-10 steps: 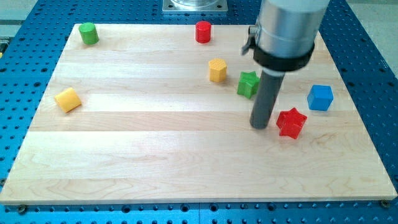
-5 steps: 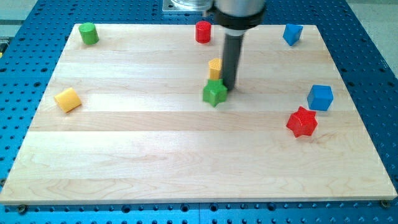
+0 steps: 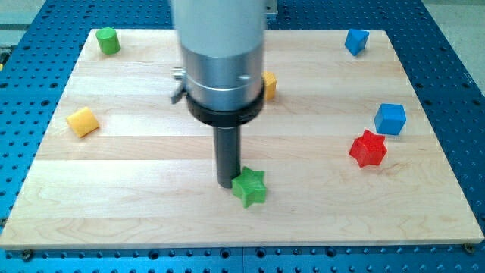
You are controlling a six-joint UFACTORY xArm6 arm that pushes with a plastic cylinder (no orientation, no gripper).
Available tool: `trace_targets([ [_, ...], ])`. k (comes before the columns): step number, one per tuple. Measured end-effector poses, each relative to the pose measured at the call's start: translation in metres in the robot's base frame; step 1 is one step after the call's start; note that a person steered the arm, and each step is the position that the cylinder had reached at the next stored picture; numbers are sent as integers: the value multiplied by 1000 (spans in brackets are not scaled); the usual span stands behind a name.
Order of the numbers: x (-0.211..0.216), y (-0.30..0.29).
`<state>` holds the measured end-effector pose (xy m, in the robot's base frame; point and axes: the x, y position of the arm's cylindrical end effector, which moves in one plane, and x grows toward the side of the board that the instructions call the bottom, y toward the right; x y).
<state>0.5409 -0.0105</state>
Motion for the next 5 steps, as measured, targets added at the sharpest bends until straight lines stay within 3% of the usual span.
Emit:
trace_targets([
  [1, 23, 42],
  [2, 53, 20],
  [3, 63, 103],
  [5, 62, 79],
])
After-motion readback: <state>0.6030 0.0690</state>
